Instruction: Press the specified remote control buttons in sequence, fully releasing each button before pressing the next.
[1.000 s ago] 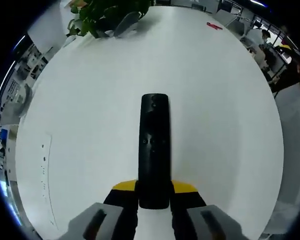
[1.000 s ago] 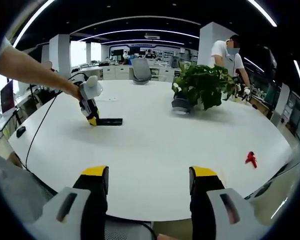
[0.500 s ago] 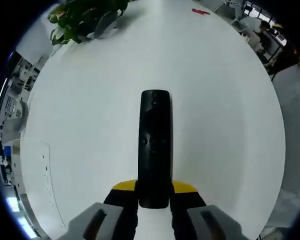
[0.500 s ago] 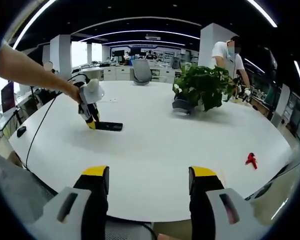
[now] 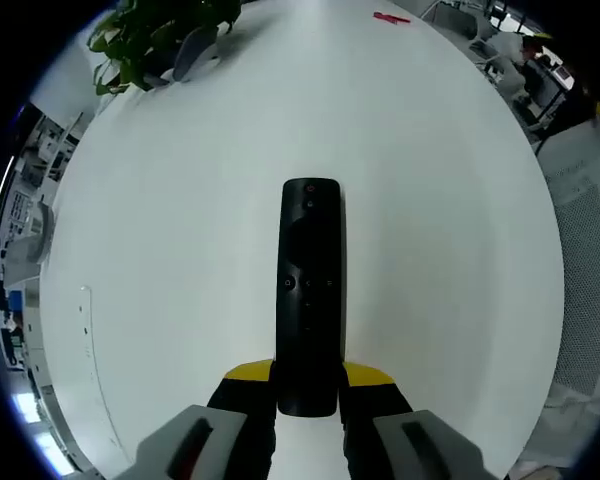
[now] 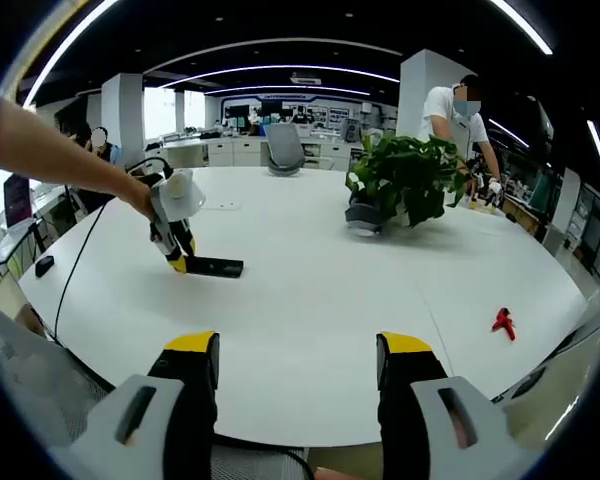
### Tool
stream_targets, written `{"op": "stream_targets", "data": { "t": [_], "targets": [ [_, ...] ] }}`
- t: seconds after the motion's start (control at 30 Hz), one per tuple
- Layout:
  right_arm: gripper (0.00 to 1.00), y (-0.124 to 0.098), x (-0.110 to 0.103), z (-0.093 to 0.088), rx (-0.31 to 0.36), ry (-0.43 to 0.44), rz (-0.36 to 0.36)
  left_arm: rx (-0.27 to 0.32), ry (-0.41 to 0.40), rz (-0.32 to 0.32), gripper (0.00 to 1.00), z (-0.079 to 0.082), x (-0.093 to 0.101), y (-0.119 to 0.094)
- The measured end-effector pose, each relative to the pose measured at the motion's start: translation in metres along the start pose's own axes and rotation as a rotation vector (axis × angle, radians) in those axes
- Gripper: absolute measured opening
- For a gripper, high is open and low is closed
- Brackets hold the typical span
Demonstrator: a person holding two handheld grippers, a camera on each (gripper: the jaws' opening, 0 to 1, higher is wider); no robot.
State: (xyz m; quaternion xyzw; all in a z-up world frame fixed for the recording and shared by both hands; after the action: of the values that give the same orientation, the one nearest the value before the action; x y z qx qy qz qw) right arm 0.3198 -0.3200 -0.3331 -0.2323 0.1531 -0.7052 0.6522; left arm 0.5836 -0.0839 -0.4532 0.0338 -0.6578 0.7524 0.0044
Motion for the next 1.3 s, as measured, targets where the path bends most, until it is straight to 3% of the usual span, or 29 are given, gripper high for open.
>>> {"op": "stream_targets", "data": {
  "t": [0.23, 1.07, 1.3],
  "targets": [
    [0.65, -0.001, 0.001, 0.001, 0.011, 0.004, -0.002, -0.024, 0.026, 0.004, 0.23, 0.002, 0.014, 0.001],
    [0.65, -0.003, 0.001, 0.002, 0.023, 0.004, 0.001, 0.0, 0.019, 0.003, 0.23, -0.003, 0.056, 0.003],
    [0.65, -0.004, 0.0, 0.003, 0.029, 0.004, 0.003, -0.02, 0.036, 0.009, 0.23, -0.002, 0.066, 0.003]
  ]
}}
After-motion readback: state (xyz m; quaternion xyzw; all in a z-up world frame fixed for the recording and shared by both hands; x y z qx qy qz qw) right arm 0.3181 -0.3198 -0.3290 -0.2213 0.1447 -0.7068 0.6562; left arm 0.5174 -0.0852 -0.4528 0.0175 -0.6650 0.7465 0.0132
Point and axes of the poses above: the point that each gripper's makers call its tool centre point, and the gripper's own axes: y roughly forward along the fingers, x roughly to its right, z roughly out of its top, the point moved 7 cm from there along -y, roughly backward along the fingers, and after that the axes turned 8 degrees about -z, right-handed, at the moved point
